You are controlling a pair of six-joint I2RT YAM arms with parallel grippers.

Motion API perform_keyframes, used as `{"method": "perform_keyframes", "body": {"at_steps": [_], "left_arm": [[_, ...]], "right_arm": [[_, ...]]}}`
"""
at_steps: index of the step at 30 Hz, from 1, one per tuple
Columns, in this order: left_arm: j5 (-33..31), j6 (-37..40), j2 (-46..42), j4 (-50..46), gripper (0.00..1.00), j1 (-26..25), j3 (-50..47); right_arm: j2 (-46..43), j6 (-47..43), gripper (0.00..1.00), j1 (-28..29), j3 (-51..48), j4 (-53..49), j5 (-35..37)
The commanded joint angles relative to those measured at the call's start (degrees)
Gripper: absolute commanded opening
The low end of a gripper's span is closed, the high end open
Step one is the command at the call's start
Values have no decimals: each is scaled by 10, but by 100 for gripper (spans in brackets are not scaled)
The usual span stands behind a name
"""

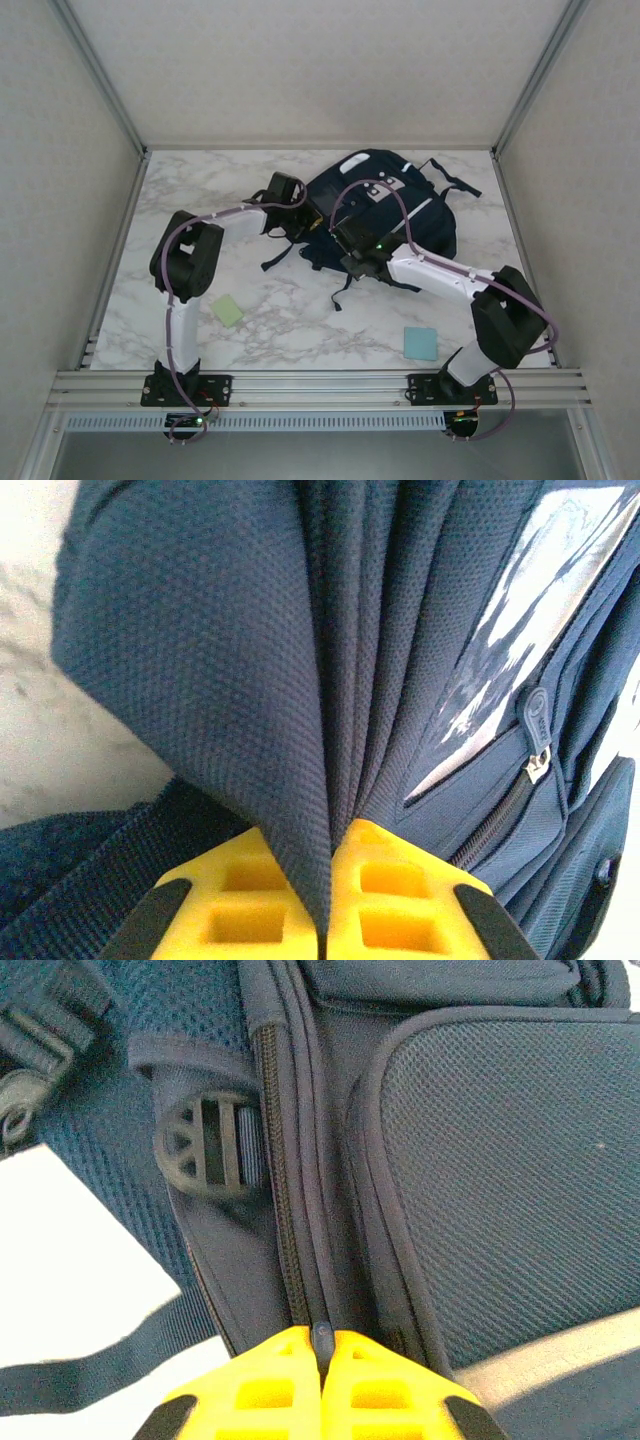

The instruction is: Pack books, pencil case, and school supplies into a backpack

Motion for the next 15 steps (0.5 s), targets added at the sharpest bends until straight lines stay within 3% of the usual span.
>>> {"method": "perform_keyframes", "body": {"at_steps": [1, 7, 15], "left_arm": [[-106, 35, 17, -40, 0, 73, 38], [-90, 68, 32, -74, 0, 128, 78], [-61, 136, 35, -144, 1, 171, 131]], "right_arm": [[-38, -50, 0, 5, -26, -41, 18], [-54, -101, 0, 5, -50, -37, 18], [-43, -93, 0, 4, -24, 2, -57]]}}
